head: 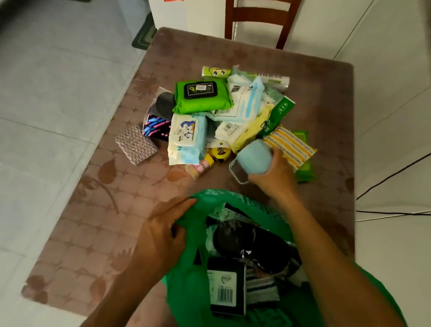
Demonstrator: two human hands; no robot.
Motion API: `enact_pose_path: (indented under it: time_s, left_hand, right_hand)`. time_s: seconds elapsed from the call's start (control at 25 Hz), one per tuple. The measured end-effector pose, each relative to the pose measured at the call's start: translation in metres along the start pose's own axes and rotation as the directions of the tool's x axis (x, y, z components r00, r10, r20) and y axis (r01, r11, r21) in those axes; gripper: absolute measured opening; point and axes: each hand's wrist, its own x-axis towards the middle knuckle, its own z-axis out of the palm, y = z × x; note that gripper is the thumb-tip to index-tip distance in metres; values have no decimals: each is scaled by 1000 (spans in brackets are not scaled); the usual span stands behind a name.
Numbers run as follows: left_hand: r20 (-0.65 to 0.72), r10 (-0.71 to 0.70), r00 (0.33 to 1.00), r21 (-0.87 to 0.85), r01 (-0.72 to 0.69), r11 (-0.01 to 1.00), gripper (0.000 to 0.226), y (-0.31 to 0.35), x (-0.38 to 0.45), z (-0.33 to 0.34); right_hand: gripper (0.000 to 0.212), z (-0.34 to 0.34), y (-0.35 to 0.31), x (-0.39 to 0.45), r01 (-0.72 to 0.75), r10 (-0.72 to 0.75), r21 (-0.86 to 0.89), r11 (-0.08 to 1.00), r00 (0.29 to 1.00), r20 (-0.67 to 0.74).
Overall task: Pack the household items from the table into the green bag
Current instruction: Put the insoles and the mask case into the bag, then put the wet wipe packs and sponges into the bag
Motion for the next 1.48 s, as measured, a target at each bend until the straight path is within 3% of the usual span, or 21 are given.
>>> enact_pose_path:
  time_s: [0.08, 0.12, 0.2, 0.28, 0.32, 0.4, 0.44, 0.52, 0.64, 0.68, 0.76, 0.84, 0.92, 0.96, 1.04, 1.08, 1.12, 1.24, 1.32, 1.4, 1.48]
  left_hand:
    - [-32, -19, 999, -23, 18, 1000, 63, 8, 8, -5]
    - [-51, -21, 998, -46, 19, 999, 65, 12, 13, -8]
    - [-89, -16, 996, -101, 7, 995, 66, 20, 21, -10]
    - [-107, -18, 994, -140, 3, 990, 68, 24, 25, -10]
    - [-106, -30, 994, -159, 13, 987, 69, 25, 25, -8]
    - [-88, -51, 995, -162, 36, 986, 69, 26, 20, -4]
    - [-80, -56, 995, -147, 43, 988, 69, 26, 16, -2]
    - [-66, -78, 995, -131, 68, 989, 68, 26, 10, 1]
    - [-36, -56, 998, -57, 54, 997, 57, 35, 12, 6]
    - [-15, -5, 1000, 18, 5, 1000, 54, 40, 17, 9]
    - [52, 96, 994, 200, -105, 974, 49, 52, 32, 19]
    - [114, 134, 984, 336, -165, 927, 39, 61, 50, 31]
    - [168, 140, 976, 386, -196, 902, 28, 65, 65, 45]
    - [192, 145, 971, 401, -212, 891, 27, 65, 69, 51]
    - [217, 158, 963, 428, -239, 871, 36, 62, 72, 57]
    - [225, 166, 960, 438, -252, 863, 42, 62, 72, 56]
    - [233, 175, 957, 432, -263, 862, 48, 62, 70, 54]
    - [255, 222, 941, 343, -303, 889, 55, 57, 66, 53]
    - [237, 192, 952, 270, -255, 929, 54, 53, 66, 55]
    - [243, 153, 958, 182, -200, 963, 54, 56, 68, 57]
    - [253, 121, 960, 108, -153, 982, 55, 62, 72, 58]
  right_hand:
    - [88, -46, -2, -52, 91, -62, 317, 944, 993, -101]
    - [84, -74, -2, -87, 96, -75, 461, 882, 995, -62]
    - [81, -107, 3, -152, -28, -151, 642, 766, 963, 223]
    - [83, -92, 16, -184, -75, -193, 535, 841, 883, 428]
    - [81, -68, 17, -188, -32, -158, 409, 912, 893, 422]
    - [77, -13, 10, -182, 64, -103, 173, 983, 969, 225]
    - [77, 12, 6, -174, 80, -99, 146, 986, 986, 130]
    - [77, 44, -7, -156, 134, -146, 143, 981, 986, 80]
    - [76, 44, -13, -146, 222, -213, -77, 972, 971, 113]
    - [67, 30, -13, -148, 283, -277, -135, 950, 959, 63]
    - [32, -13, -11, -160, 466, -472, -77, 881, 878, -82]
    - [21, -56, -10, -150, 569, -560, -29, 822, 797, -227]
    - [16, -78, 3, -88, 469, -462, -68, 880, 817, -344]
    - [28, -82, 12, -44, 339, -359, -120, 933, 870, -337]
    - [67, -68, 36, 31, 124, -159, -280, 952, 982, -107]
    - [76, -54, 48, 52, 78, -80, -366, 927, 997, 8]
    - [77, -40, 57, 64, 57, -43, -431, 901, 998, 43]
    - [47, -32, 59, 69, 14, -75, -473, 881, 991, -110]
    - [34, -52, 46, 54, 26, -90, -337, 941, 980, -177]
    - [26, -91, 34, 14, 41, -53, -57, 998, 968, -244]
    - [22, -134, 22, -50, 140, -93, 268, 953, 979, -179]
